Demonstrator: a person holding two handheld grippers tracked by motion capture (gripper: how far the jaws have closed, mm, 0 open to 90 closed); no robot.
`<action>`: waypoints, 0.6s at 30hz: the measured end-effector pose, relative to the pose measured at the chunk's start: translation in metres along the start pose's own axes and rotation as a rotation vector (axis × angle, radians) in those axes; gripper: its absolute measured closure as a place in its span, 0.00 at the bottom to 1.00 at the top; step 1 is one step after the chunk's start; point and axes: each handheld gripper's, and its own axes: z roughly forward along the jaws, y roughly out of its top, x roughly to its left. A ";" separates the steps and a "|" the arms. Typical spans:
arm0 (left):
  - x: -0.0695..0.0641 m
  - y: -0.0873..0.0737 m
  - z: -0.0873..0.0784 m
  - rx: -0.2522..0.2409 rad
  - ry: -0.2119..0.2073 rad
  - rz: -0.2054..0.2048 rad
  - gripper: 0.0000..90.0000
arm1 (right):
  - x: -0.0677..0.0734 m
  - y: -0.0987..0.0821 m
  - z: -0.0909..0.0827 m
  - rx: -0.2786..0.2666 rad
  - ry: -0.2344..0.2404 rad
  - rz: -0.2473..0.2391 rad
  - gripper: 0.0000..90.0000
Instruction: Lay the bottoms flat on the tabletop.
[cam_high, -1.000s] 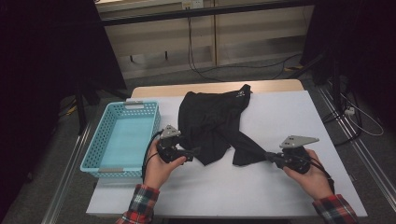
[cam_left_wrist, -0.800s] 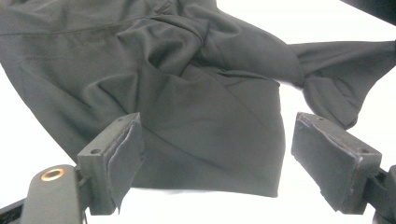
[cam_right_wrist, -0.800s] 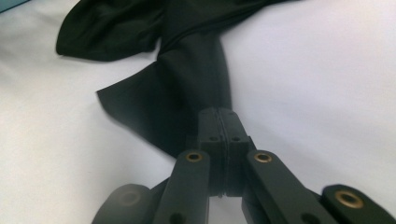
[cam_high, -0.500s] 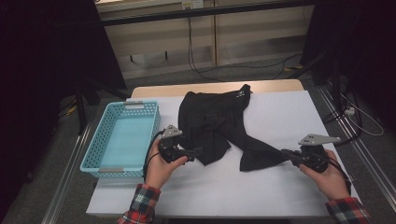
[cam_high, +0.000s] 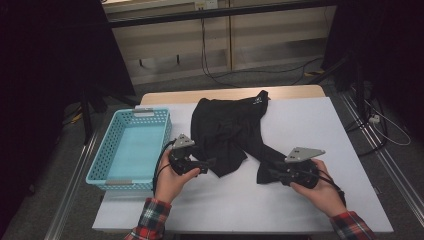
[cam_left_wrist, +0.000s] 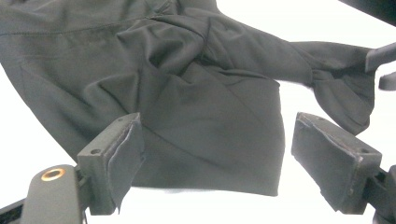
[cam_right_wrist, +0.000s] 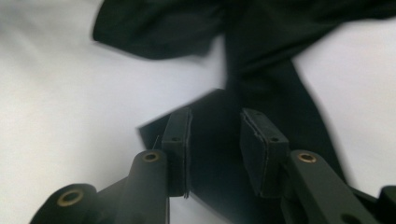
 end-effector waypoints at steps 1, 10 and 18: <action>0.000 0.000 0.000 0.004 0.001 0.002 0.20 | 0.003 0.001 0.005 0.008 0.012 -0.008 0.72; -0.001 -0.001 0.001 0.002 -0.003 -0.004 0.20 | 0.014 0.000 0.032 0.073 0.017 -0.054 0.71; -0.001 0.000 0.001 0.004 -0.006 -0.004 0.20 | 0.010 0.000 0.023 0.057 0.065 -0.037 1.00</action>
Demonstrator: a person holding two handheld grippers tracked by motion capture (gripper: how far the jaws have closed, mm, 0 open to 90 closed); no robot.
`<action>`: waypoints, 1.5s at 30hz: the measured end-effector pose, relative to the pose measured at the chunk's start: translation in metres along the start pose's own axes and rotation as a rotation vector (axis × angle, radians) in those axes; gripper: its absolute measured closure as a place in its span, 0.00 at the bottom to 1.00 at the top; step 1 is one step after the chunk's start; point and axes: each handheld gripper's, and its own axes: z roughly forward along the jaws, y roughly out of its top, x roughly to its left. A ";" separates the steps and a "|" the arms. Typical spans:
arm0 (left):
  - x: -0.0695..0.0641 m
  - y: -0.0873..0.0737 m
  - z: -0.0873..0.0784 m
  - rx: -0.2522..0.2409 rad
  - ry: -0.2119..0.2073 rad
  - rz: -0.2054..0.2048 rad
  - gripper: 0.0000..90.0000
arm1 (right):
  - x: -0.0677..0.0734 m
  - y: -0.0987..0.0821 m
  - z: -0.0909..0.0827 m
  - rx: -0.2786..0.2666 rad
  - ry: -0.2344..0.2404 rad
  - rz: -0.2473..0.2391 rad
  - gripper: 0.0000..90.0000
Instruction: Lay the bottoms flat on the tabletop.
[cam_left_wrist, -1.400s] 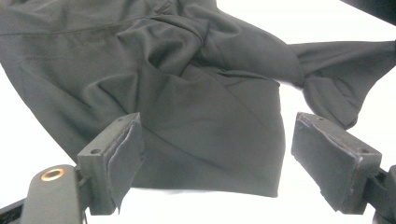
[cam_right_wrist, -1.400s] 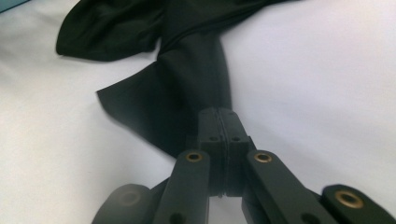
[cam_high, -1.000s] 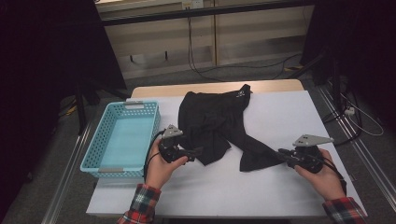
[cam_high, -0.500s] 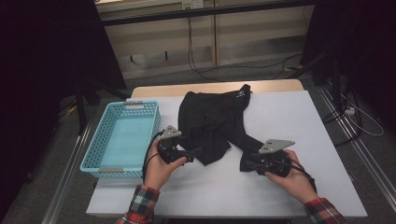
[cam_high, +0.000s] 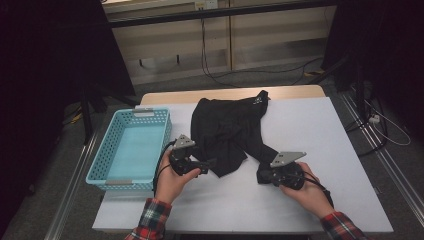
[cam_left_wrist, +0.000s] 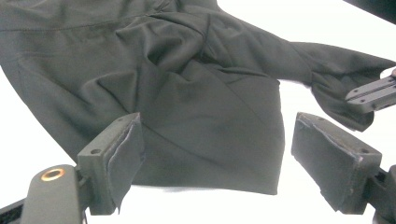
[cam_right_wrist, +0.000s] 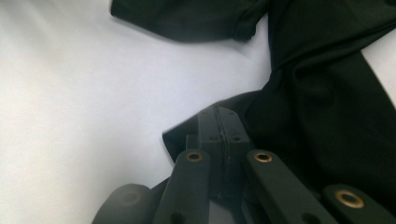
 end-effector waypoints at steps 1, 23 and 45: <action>0.000 0.000 0.000 0.002 0.000 0.001 0.20 | -0.001 0.001 -0.005 -0.015 0.002 0.008 1.00; 0.000 0.001 0.001 -0.002 -0.003 0.001 0.20 | -0.043 -0.012 -0.079 -0.209 -0.124 0.157 1.00; -0.001 0.002 0.001 0.002 -0.006 0.006 0.20 | -0.086 -0.042 -0.077 -0.120 -0.257 0.259 1.00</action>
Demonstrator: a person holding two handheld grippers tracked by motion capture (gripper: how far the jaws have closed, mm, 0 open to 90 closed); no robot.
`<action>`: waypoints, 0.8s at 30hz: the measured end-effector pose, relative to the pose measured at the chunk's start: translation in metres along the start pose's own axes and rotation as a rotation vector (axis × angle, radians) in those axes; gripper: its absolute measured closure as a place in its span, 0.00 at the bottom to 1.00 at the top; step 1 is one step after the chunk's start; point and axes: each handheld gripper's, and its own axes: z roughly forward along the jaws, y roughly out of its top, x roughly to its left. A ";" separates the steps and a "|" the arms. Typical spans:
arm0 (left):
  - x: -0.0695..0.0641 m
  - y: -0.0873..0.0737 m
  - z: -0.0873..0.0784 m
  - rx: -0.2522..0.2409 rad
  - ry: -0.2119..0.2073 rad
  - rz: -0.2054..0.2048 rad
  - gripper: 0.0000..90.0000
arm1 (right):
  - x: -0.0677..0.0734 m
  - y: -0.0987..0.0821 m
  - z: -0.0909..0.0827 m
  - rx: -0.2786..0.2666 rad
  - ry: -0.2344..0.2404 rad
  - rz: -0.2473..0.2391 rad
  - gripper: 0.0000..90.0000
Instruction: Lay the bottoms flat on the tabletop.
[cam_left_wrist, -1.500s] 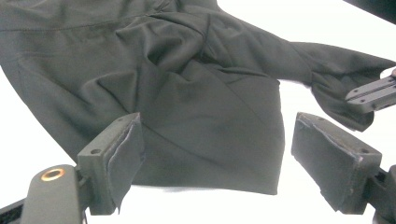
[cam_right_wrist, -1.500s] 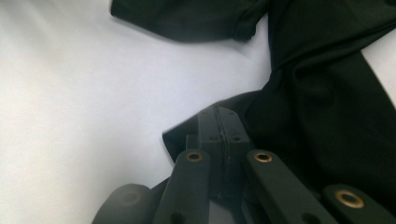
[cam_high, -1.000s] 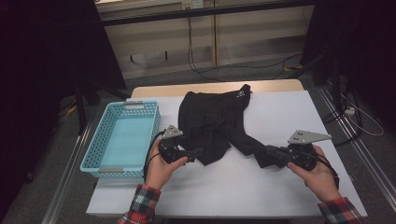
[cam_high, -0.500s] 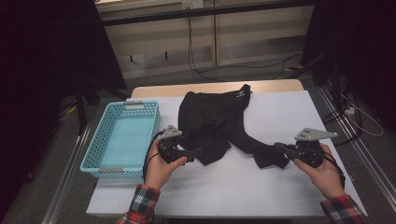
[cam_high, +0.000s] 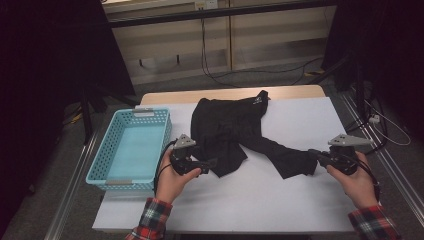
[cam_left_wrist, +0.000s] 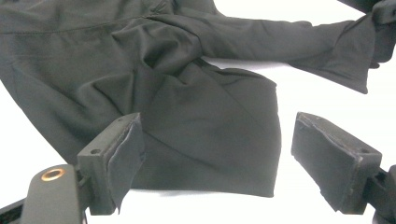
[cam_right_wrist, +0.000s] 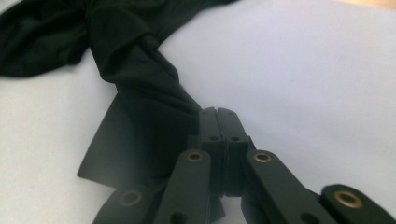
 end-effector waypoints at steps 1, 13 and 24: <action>0.000 0.000 0.000 0.000 0.000 0.000 0.20 | 0.002 0.000 0.002 0.014 0.004 -0.010 1.00; -0.001 0.000 0.002 0.002 -0.008 0.006 0.20 | 0.060 0.020 0.026 0.022 0.083 -0.212 0.73; 0.000 -0.001 0.000 0.000 -0.008 -0.005 0.20 | 0.090 0.029 0.075 0.116 0.066 -0.285 0.83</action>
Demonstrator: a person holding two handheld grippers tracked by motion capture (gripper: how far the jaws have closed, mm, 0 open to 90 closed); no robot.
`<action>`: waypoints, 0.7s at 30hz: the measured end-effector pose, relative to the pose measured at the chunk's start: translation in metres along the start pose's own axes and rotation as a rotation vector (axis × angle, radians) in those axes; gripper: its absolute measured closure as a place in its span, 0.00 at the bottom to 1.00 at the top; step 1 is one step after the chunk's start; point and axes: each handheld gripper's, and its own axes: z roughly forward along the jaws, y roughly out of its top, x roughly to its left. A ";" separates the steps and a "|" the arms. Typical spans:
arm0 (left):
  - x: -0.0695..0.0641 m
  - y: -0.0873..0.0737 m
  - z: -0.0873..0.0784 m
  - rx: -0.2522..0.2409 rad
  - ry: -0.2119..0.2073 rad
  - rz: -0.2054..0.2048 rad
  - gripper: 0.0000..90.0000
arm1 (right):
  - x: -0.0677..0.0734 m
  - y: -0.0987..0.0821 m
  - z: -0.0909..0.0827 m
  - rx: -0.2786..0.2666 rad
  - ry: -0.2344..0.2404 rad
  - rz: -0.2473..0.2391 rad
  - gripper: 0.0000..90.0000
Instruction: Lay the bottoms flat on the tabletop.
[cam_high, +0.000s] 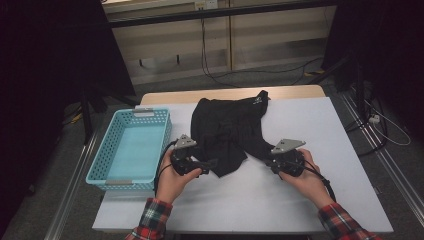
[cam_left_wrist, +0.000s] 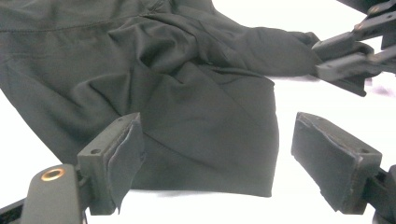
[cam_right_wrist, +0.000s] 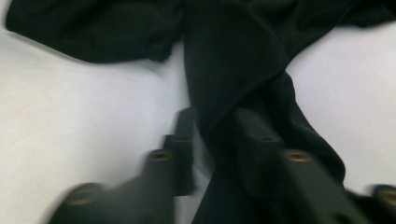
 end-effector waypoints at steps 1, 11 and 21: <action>0.000 0.000 0.000 0.000 0.000 -0.001 0.20 | -0.001 0.000 0.003 0.009 -0.007 0.003 0.84; 0.002 0.000 -0.002 -0.005 0.003 -0.004 0.20 | -0.024 0.002 -0.011 -0.037 0.008 0.078 1.00; 0.001 0.000 -0.001 0.000 0.000 -0.004 0.20 | -0.066 -0.008 -0.024 -0.105 -0.052 0.228 1.00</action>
